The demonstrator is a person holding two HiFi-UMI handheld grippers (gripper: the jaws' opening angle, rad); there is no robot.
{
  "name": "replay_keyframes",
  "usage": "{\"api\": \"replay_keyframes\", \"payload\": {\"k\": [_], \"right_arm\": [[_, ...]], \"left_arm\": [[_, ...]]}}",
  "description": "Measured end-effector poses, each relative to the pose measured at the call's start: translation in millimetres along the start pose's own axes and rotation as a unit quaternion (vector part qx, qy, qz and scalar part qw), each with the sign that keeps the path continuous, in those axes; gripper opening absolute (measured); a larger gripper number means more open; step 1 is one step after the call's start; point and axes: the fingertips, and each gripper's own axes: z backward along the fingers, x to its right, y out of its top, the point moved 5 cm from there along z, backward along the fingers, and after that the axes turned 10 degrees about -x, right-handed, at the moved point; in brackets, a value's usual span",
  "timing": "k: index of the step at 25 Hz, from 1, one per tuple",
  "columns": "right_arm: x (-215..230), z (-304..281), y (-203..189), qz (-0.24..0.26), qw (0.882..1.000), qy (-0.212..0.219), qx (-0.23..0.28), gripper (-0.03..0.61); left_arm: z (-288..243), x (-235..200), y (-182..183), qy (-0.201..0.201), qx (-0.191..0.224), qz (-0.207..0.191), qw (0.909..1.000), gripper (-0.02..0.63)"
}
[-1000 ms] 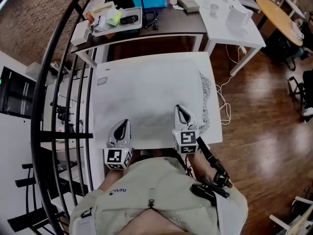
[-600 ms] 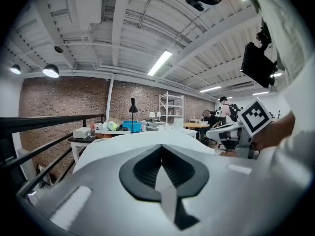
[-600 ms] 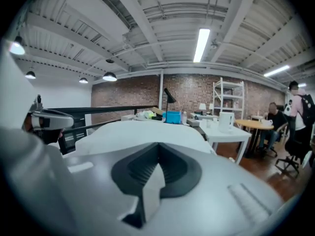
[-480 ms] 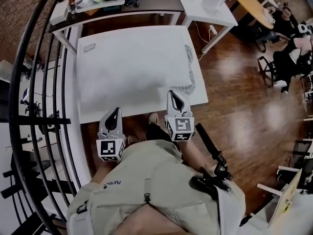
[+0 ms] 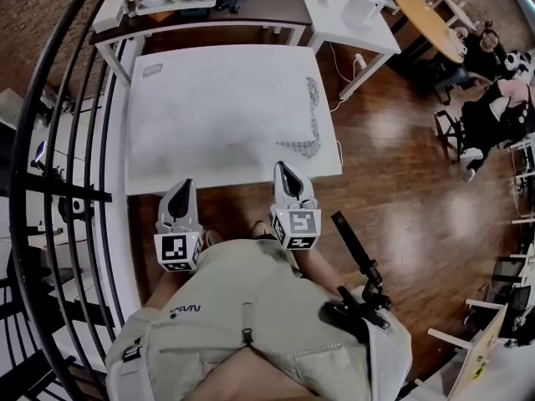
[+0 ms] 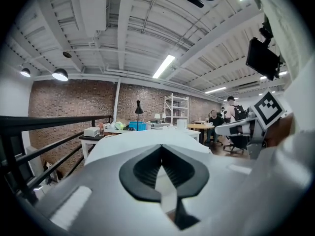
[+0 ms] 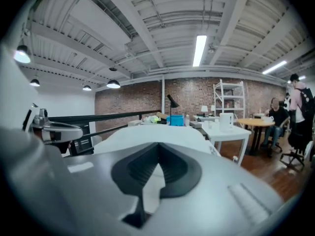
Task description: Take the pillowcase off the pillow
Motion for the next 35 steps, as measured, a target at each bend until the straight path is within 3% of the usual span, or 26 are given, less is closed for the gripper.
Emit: {"api": "replay_keyframes", "payload": {"k": [13,20,24,35], "right_arm": [[39.4,16.8,-25.2,0.001,0.998,0.058,0.000,0.002],[35.3,11.4,-19.0,-0.020,0.999,0.024,0.012,0.002],[27.7,15.9,-12.5,-0.013,1.000,0.019,0.019,0.001],[35.3,22.5,-8.0,-0.011,1.000,0.006,0.026,0.002]], "left_arm": [[-16.5,68.6,7.2,0.025,-0.022,-0.007,0.9994,0.002],[-11.1,51.6,7.3,0.016,-0.018,-0.026,0.9994,0.002],[-11.6,46.1,16.4,0.012,0.006,-0.032,0.9994,0.001],[-11.1,50.4,22.5,0.001,0.020,-0.031,0.9993,0.001]]}}
